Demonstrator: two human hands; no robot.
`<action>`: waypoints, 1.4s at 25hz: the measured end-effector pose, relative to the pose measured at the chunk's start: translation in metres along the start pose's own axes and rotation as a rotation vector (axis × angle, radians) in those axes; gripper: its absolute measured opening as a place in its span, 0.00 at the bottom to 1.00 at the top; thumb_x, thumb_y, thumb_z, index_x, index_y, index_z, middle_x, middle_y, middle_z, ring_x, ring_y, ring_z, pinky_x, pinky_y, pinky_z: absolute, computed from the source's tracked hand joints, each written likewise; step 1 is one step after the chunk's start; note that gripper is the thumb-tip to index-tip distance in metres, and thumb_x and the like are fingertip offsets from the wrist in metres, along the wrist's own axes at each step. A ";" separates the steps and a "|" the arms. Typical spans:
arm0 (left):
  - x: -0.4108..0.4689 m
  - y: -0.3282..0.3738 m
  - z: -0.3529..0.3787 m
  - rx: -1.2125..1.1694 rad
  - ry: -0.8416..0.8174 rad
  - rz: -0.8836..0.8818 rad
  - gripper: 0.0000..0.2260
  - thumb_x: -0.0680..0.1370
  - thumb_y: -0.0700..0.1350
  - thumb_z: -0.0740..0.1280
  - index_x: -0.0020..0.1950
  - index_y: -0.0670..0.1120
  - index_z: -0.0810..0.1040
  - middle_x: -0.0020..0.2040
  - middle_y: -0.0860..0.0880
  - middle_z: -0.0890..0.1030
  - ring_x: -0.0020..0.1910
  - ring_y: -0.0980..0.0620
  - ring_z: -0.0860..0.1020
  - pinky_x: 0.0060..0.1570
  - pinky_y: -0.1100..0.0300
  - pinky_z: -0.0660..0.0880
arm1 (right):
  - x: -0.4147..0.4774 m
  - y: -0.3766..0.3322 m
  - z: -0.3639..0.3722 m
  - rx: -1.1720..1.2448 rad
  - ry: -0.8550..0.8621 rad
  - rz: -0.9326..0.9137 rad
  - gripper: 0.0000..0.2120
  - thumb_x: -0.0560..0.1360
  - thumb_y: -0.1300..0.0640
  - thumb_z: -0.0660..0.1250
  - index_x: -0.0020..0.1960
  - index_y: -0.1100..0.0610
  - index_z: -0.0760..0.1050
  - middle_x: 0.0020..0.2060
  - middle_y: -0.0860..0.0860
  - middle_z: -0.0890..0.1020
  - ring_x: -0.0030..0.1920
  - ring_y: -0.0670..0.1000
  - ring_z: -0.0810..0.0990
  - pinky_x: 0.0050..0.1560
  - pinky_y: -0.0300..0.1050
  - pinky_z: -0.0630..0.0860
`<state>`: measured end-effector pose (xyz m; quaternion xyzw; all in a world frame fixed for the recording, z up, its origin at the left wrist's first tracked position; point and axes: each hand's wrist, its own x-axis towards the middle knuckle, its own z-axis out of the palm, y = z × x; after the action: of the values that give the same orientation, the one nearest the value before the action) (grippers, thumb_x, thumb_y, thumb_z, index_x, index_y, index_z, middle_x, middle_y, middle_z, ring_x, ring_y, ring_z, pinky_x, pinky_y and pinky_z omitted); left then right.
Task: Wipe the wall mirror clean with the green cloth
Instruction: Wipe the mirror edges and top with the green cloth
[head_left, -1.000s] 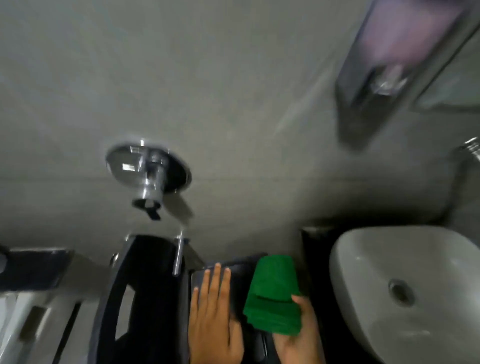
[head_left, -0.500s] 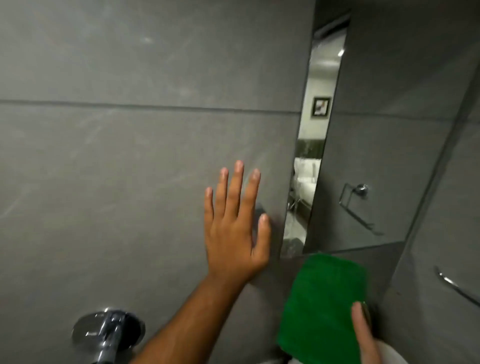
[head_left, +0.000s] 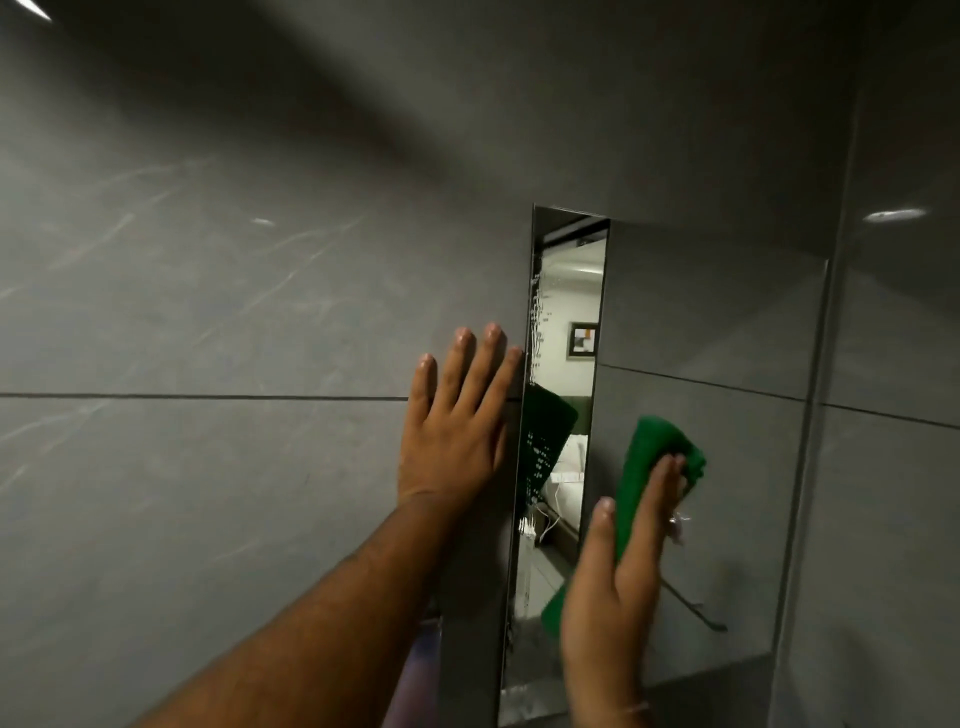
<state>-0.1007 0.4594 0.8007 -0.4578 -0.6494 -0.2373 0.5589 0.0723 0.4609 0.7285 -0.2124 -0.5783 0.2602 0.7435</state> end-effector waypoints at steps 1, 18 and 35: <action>0.002 0.000 0.003 0.003 0.036 -0.012 0.33 0.87 0.57 0.55 0.92 0.51 0.56 0.92 0.44 0.51 0.91 0.40 0.48 0.87 0.38 0.42 | 0.005 -0.001 0.019 -0.079 -0.067 -0.077 0.32 0.84 0.42 0.52 0.85 0.36 0.45 0.85 0.34 0.45 0.86 0.44 0.43 0.85 0.56 0.48; 0.002 0.008 -0.001 -0.042 0.175 -0.125 0.31 0.84 0.55 0.57 0.88 0.48 0.67 0.90 0.43 0.61 0.89 0.37 0.57 0.84 0.35 0.51 | 0.100 0.043 0.094 -0.673 -0.157 -0.522 0.29 0.87 0.44 0.40 0.87 0.49 0.42 0.87 0.48 0.45 0.87 0.52 0.44 0.85 0.57 0.44; -0.003 0.005 0.005 0.011 0.121 -0.132 0.34 0.87 0.57 0.61 0.92 0.50 0.58 0.91 0.45 0.53 0.89 0.40 0.47 0.86 0.36 0.45 | 0.190 -0.022 0.125 -0.618 -0.054 -0.665 0.29 0.87 0.47 0.47 0.86 0.55 0.49 0.86 0.56 0.53 0.87 0.56 0.51 0.86 0.60 0.51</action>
<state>-0.0985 0.4648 0.7957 -0.3957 -0.6446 -0.2975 0.5826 -0.0091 0.5657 0.9146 -0.2201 -0.6847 -0.1720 0.6732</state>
